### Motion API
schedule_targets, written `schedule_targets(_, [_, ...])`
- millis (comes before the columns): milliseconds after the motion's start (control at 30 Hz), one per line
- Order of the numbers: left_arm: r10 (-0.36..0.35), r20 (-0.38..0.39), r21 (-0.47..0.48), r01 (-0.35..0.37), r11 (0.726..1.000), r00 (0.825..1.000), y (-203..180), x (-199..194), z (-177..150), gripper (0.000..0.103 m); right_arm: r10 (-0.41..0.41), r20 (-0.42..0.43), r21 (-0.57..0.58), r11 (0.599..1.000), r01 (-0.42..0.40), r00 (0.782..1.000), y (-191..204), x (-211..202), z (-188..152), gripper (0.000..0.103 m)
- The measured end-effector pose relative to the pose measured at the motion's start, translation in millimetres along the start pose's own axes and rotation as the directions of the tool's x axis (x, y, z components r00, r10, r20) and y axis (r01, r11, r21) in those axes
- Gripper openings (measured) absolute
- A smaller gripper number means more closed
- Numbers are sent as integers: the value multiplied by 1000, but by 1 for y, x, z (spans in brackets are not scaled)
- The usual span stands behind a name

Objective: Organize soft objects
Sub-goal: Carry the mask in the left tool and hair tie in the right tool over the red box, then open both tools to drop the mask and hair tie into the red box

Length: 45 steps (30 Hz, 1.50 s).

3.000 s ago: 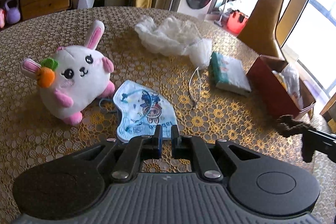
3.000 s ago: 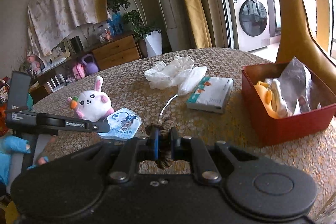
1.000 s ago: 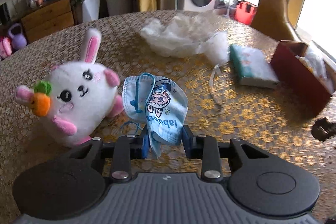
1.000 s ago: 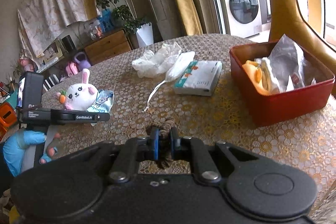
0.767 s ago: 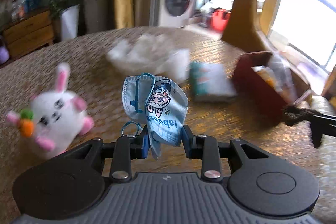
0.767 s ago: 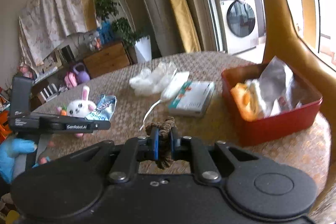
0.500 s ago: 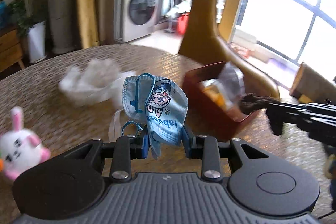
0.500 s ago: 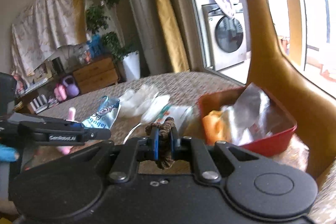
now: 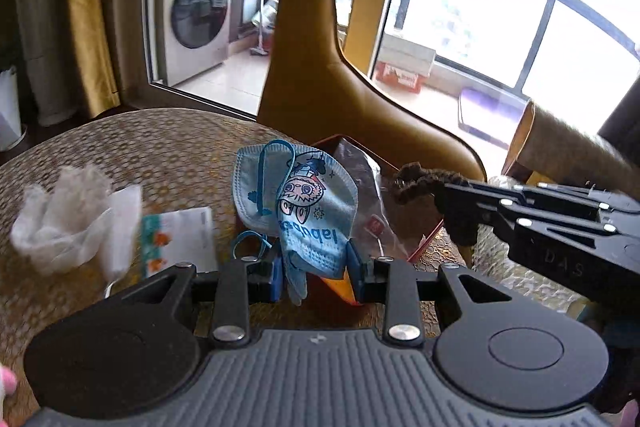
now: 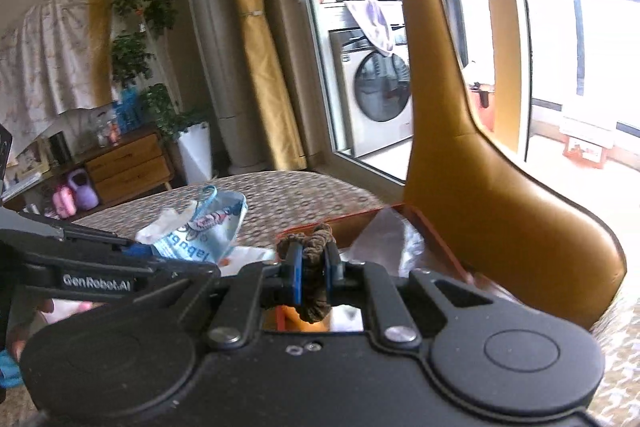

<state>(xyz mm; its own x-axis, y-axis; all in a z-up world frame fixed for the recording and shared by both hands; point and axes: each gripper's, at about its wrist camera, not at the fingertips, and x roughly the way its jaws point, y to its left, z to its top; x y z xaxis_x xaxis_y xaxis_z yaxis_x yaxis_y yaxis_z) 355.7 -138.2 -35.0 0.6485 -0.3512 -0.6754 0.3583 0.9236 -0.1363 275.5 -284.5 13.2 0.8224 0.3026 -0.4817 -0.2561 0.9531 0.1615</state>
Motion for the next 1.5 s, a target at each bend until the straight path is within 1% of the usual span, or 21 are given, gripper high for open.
schedule_targets(267, [-25,-51,7,25,1000,998,-13,50,19,31,-46,-8,16,999,46,999,-33,26,1,10])
schedule_targets(367, [-20,-62,20,22,1000,998,-18,67,24,31,-61,-23,21,998,62,998,-41,36,-2,10])
schedule_targets(467, [-13,-78,28,15,999,997,-22,84,28,31,-76,-49,19,997,77,996,-48,48,-7,10])
schedule_targets(633, [-4,-109,14,6,1000,994,-21,113,33,31,-97,-104,-11,995,96,990,-50,72,-20,10])
schedule_targets(733, [-25,-155,-26,22,999,988,-15,129,33,31,-116,-135,-23,993,114,984,-51,85,-25,10])
schedule_targets(833, [-27,-177,-43,19,999,984,-11,139,32,31,-112,-167,-25,994,110,980,-50,92,-28,10])
schedule_targets(900, [-25,-184,-49,16,999,983,-9,143,31,31,-109,-186,-47,994,102,977,-51,95,-31,10])
schedule_targets(1100, [-25,-194,-48,16,999,981,-12,150,30,31,-131,-212,-108,988,110,968,-45,93,-36,11])
schedule_targets(1200, [-22,-199,-48,12,999,980,-12,151,29,31,-135,-225,-121,987,110,965,-44,93,-37,15])
schedule_targets(1233, [-22,-197,-47,13,999,980,-11,151,29,31,-133,-221,-122,987,108,966,-44,93,-36,18])
schedule_targets(1267, [-25,-194,-51,15,999,981,-11,150,29,35,-133,-220,-120,987,109,966,-44,92,-35,20])
schedule_targets(1300, [-29,-192,-57,19,998,981,-11,149,29,47,-132,-220,-117,987,109,966,-44,93,-36,22])
schedule_targets(1367, [-30,-176,-61,19,998,984,-11,145,28,59,-127,-218,-111,988,105,968,-46,92,-34,30])
schedule_targets(1433, [-16,-159,-47,8,999,987,-12,141,28,60,-130,-209,-111,988,109,969,-46,91,-32,35])
schedule_targets(1500, [-6,-151,-42,-1,999,988,-13,137,29,60,-130,-201,-111,988,109,971,-47,89,-31,37])
